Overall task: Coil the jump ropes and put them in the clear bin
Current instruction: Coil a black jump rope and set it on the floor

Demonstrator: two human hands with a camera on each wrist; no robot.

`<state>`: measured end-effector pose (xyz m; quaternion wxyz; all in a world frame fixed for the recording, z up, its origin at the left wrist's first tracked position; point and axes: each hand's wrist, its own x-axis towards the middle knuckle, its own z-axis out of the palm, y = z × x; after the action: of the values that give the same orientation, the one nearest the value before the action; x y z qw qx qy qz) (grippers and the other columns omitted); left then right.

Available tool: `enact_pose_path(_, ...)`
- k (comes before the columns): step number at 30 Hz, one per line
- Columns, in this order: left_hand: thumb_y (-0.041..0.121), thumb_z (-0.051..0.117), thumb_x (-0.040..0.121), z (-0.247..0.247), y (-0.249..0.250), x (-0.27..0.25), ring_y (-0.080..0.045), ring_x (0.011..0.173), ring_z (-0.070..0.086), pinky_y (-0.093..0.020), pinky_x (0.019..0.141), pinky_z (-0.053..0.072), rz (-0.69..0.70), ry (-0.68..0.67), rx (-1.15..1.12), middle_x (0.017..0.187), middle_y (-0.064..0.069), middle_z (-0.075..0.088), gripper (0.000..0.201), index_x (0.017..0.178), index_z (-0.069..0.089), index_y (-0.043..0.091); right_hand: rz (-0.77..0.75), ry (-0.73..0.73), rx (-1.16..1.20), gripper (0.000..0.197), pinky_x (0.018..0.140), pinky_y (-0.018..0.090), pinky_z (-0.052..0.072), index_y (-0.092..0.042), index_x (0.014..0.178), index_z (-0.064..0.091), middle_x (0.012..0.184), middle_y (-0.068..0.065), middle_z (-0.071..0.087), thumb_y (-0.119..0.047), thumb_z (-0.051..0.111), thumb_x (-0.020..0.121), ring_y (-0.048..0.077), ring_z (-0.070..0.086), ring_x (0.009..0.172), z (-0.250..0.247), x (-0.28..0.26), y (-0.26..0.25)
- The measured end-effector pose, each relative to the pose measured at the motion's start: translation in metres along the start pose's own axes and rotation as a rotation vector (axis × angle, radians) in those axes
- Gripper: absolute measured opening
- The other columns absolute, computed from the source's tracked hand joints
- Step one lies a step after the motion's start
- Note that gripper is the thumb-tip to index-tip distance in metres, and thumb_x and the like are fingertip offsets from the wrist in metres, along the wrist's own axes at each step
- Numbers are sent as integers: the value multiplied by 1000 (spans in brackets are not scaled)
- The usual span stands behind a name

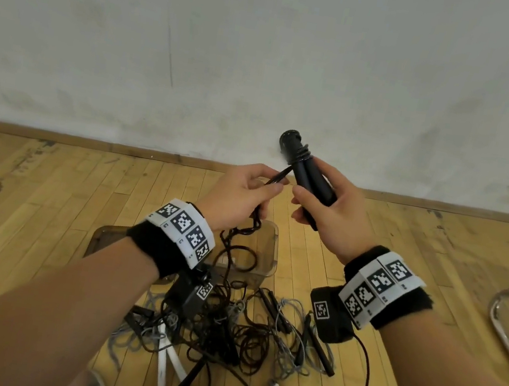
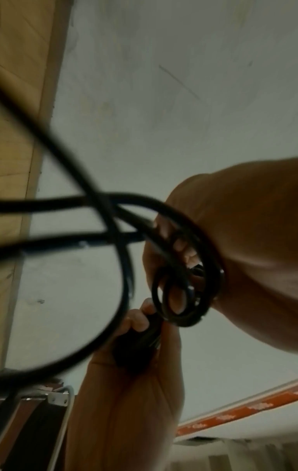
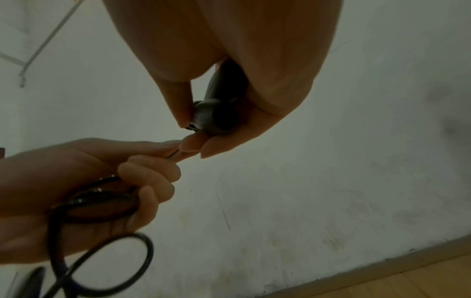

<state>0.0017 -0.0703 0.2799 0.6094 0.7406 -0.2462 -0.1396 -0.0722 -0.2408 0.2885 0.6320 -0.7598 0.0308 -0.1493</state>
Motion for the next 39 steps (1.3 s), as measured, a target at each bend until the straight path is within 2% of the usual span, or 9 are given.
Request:
enact_pose_path(8, -3, 51, 102, 3, 1, -8, -11, 74, 68, -20, 75, 55, -66, -261, -52, 83, -4, 68, 48, 145, 53, 20, -49, 151, -279, 56, 66, 25, 60, -32, 146, 48, 117, -4, 65, -18, 69, 96, 12, 73, 69, -11, 6, 8)
enact_pose_path(12, -13, 60, 90, 2, 2, -7, -5, 103, 69, -17, 89, 51, -78, -219, -18, 112, 2, 75, 59, 138, 61, 20, -75, 140, -544, 59, 78, 42, 62, -40, 147, 41, 119, -8, 66, -29, 68, 96, 16, 73, 84, -11, 6, 18)
enact_pose_path(15, -14, 61, 87, 1, 1, -5, -7, 88, 69, -26, 78, 59, -120, -102, -135, 102, 2, 71, 51, 128, 69, 15, -102, 124, -678, 60, 78, 43, 60, -38, 149, 37, 116, -1, 69, -29, 65, 97, 21, 70, 87, -9, 6, 18)
enact_pose_path(20, -10, 55, 90, 8, 6, -6, -6, 72, 64, -21, 58, 50, -191, 45, -258, 96, 0, 67, 43, 120, 71, 15, -96, 87, -835, 59, 54, 24, 40, -35, 153, 31, 95, -9, 59, -31, 58, 101, 12, 56, 67, -1, 6, 18)
enact_pose_path(26, 10, 57, 93, 8, 2, -5, -13, 67, 63, -29, 69, 47, -167, 123, -199, 77, -2, 70, 22, 104, 76, 8, -157, -6, -615, 43, 57, 28, 43, -33, 153, 28, 93, -4, 60, -27, 29, 110, 9, 55, 66, 8, 7, 29)
enact_pose_path(29, 31, 62, 99, 8, 2, -5, -15, 60, 62, -30, 67, 48, -160, 161, -147, 70, -4, 69, 32, 89, 75, 4, -171, -24, -588, 45, 58, 16, 31, -31, 153, 32, 93, -7, 51, -20, 36, 109, -2, 46, 70, 7, 7, 31)
enact_pose_path(33, 54, 65, 94, 8, 2, -4, -11, 50, 58, -18, 54, 47, -140, 214, 10, 58, -4, 65, 56, 69, 71, 5, -233, -52, -549, 48, 70, 20, 35, -35, 150, 40, 94, -16, 50, -22, 51, 105, -2, 46, 83, 8, 3, 31)
enact_pose_path(36, 55, 67, 92, 8, 4, -4, -7, 44, 55, -12, 49, 45, -123, 261, -13, 53, -4, 60, 58, 66, 70, 3, -237, -41, -564, 56, 78, 14, 38, -44, 147, 43, 106, -7, 51, -30, 65, 98, 0, 49, 94, 9, 1, 26)
enact_pose_path(39, 51, 67, 94, 10, 6, -6, -5, 42, 51, -12, 49, 43, -112, 261, -43, 50, -2, 57, 51, 51, 68, 24, -227, -22, -588, 72, 80, 9, 41, -48, 150, 39, 107, -7, 50, -37, 76, 88, 0, 52, 97, 13, -2, 21)
